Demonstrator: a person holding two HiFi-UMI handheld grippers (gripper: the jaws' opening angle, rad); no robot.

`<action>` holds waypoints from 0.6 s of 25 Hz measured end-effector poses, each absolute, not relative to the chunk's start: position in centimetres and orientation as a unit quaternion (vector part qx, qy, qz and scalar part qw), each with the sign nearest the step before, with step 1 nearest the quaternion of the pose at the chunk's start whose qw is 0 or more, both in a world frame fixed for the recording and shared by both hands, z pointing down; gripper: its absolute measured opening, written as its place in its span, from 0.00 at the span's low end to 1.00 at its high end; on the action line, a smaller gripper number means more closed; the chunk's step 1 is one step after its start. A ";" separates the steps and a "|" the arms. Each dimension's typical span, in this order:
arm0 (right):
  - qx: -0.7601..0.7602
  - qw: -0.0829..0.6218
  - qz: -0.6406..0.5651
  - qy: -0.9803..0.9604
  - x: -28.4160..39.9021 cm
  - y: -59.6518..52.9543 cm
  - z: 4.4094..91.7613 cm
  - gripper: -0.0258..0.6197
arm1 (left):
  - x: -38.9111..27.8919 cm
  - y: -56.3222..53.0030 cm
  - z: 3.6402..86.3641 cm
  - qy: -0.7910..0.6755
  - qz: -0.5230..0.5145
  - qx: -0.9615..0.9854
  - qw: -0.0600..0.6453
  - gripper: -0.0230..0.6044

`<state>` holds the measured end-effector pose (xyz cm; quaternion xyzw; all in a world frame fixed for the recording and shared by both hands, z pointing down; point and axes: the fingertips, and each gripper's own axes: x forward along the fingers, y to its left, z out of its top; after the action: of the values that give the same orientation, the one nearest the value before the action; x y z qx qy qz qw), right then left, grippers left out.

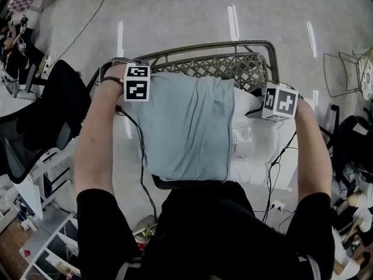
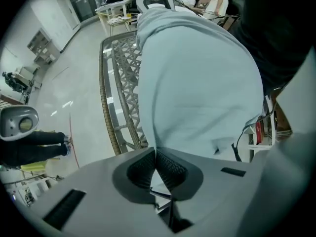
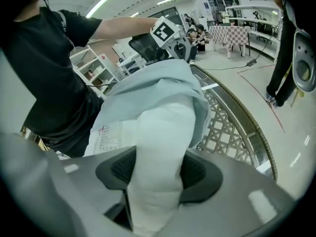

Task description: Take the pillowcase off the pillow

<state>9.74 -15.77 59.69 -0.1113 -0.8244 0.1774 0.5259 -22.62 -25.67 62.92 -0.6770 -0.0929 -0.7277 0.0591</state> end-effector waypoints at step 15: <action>-0.068 0.533 0.207 -0.818 12.4 -16.7 58.4 0.42 | -40.0 -13.0 60.5 -0.062 -0.797 -0.599 -0.037 0.05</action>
<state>12.42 -16.67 58.45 -0.0685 -0.8177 0.2065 0.5329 -40.02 -12.95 60.48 -0.5991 -0.0623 -0.7974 -0.0368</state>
